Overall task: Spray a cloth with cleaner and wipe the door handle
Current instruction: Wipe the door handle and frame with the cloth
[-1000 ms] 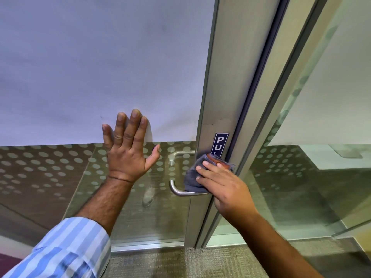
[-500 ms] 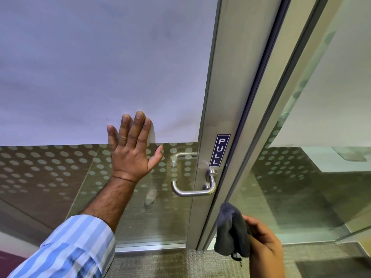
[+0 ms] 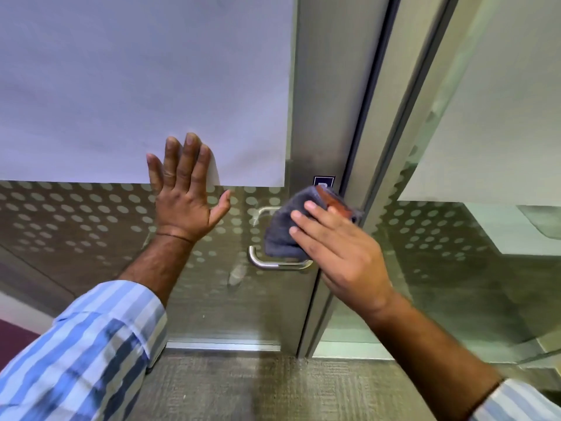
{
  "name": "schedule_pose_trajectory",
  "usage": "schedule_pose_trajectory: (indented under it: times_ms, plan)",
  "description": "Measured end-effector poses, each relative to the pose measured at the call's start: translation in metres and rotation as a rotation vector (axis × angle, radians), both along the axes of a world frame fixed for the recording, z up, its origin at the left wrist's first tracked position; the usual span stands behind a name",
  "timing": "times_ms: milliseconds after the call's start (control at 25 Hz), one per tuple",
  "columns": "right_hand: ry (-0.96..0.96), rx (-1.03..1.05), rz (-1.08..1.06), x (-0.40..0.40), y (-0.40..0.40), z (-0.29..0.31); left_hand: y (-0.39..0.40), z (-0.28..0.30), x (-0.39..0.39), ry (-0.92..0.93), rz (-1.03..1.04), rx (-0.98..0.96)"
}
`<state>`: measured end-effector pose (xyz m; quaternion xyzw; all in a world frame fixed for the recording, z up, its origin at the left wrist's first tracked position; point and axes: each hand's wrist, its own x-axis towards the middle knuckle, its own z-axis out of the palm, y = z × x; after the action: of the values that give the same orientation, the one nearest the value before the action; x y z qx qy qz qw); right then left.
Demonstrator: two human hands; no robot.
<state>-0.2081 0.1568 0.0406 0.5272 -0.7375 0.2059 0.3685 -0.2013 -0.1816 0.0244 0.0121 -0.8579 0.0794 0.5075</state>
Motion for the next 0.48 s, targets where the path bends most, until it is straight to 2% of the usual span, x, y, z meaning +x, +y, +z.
schedule_pose_trajectory:
  times_ms: [120, 280, 400, 480]
  plan:
    - [0.112, -0.041, -0.051, -0.03, -0.014, 0.031, 0.001, 0.003, 0.003, -0.028, 0.014, 0.007]
    - [0.062, -0.02, -0.126, -0.033, -0.027, 0.031, 0.002, 0.002, 0.004, -0.032, 0.011, 0.005]
    - [-0.086, 0.21, -0.14, -0.019, -0.029, 0.014, 0.001, 0.003, 0.004, -0.034, 0.014, -0.006]
    - [-0.287, 0.359, -0.166, -0.014, -0.028, 0.009, 0.001, 0.003, 0.005, -0.051, 0.014, -0.006]
